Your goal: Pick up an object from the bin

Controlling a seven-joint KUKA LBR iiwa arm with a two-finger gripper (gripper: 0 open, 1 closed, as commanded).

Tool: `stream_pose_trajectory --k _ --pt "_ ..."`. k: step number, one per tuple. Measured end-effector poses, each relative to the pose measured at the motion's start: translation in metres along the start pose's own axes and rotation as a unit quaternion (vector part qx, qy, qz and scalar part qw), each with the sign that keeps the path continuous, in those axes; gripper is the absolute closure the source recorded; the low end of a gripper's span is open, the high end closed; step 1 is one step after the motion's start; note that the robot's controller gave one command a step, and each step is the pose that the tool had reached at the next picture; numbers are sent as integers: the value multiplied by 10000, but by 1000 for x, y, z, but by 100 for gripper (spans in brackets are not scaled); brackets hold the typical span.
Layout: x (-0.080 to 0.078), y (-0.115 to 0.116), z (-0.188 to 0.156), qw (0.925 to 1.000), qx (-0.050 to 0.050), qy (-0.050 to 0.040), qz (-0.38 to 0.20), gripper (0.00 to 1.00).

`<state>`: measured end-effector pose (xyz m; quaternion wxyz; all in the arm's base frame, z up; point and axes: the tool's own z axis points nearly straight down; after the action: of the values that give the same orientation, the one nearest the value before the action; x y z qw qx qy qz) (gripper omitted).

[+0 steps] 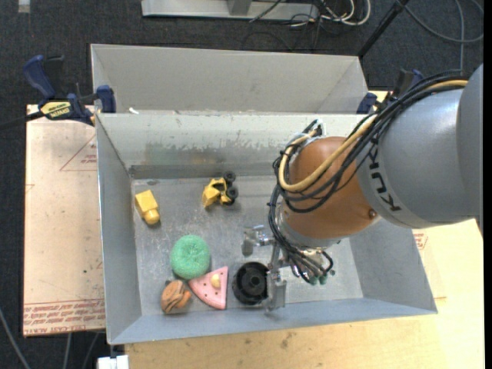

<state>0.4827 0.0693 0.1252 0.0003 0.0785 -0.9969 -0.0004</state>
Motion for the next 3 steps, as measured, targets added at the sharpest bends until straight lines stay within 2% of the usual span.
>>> stream_pose_trajectory --k 1,2,3 --pt "-4 0 50 9992 4 -88 -379 0" --pt "-3 -10 53 9971 3 -76 -756 100" --pt "-3 -10 53 9971 3 -75 -755 100"
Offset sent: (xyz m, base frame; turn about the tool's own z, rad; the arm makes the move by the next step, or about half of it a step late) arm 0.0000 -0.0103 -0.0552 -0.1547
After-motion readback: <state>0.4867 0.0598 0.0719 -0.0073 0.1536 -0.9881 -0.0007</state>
